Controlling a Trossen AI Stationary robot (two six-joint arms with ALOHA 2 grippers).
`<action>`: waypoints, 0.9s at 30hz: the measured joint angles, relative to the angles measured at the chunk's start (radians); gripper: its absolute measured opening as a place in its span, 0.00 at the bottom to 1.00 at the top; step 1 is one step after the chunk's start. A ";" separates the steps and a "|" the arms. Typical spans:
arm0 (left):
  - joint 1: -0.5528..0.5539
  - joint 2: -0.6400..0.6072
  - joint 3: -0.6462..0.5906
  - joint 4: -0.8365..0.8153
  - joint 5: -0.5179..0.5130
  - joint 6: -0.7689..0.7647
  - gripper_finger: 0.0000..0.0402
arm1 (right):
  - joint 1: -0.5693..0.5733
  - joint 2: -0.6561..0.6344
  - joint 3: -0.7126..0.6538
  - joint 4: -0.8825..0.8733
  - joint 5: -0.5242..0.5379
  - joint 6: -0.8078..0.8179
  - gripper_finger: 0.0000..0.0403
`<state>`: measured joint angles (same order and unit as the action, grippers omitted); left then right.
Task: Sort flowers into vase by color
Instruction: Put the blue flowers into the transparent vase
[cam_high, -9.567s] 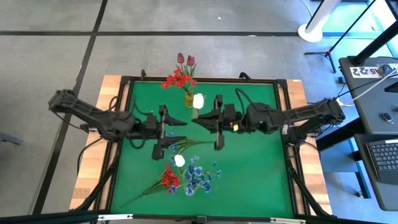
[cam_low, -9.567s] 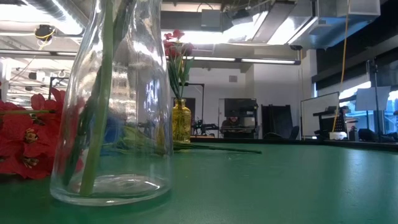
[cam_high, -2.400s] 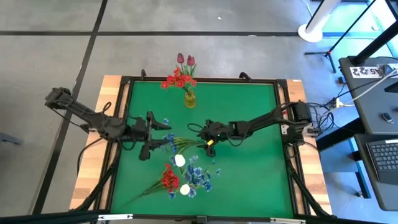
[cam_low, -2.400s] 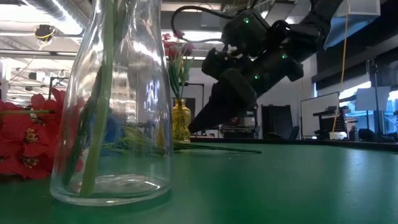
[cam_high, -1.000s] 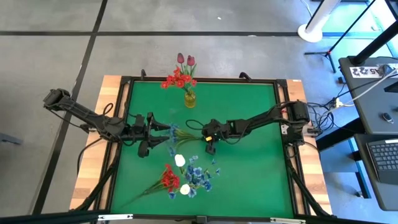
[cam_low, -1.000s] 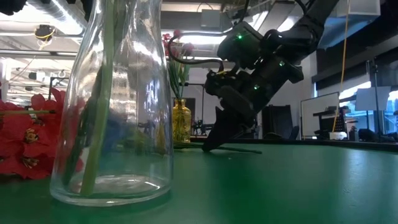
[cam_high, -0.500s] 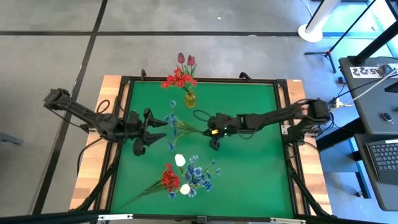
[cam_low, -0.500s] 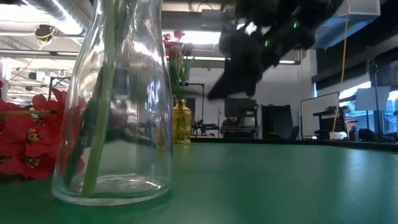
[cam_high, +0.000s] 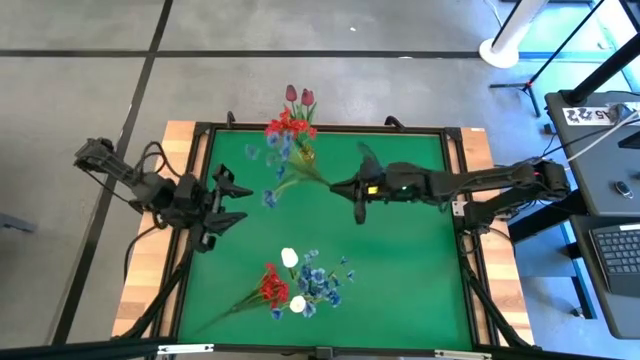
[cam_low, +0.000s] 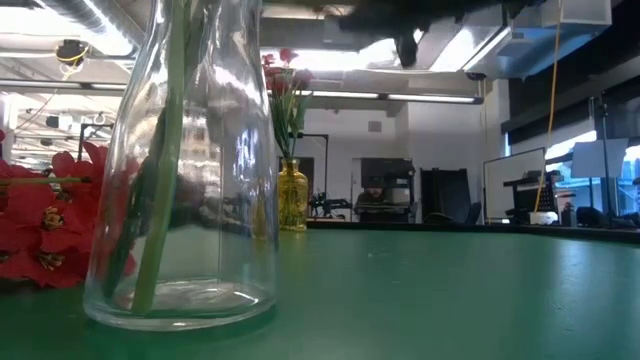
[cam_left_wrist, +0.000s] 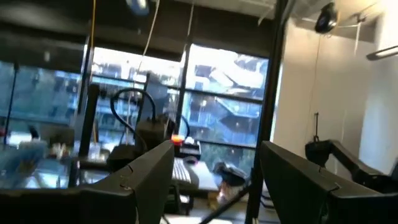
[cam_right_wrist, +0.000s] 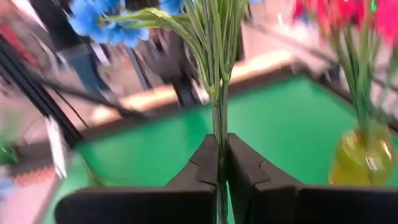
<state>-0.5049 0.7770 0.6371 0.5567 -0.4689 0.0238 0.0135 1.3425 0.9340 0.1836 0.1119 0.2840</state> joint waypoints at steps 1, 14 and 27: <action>-0.004 0.000 0.010 0.002 0.000 0.016 0.58 | 0.000 -0.006 0.000 0.039 -0.009 0.000 0.02; 0.118 0.156 0.019 -0.002 -0.142 0.041 0.58 | 0.000 -0.014 0.001 0.349 -0.097 0.000 0.03; 0.349 0.403 0.096 0.200 0.095 -0.099 0.58 | -0.001 -0.014 0.001 0.358 -0.105 -0.001 0.03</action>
<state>-0.1555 1.1802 0.7335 0.7569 -0.3740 -0.0752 0.0129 1.3289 0.9352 0.5413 0.0071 0.2832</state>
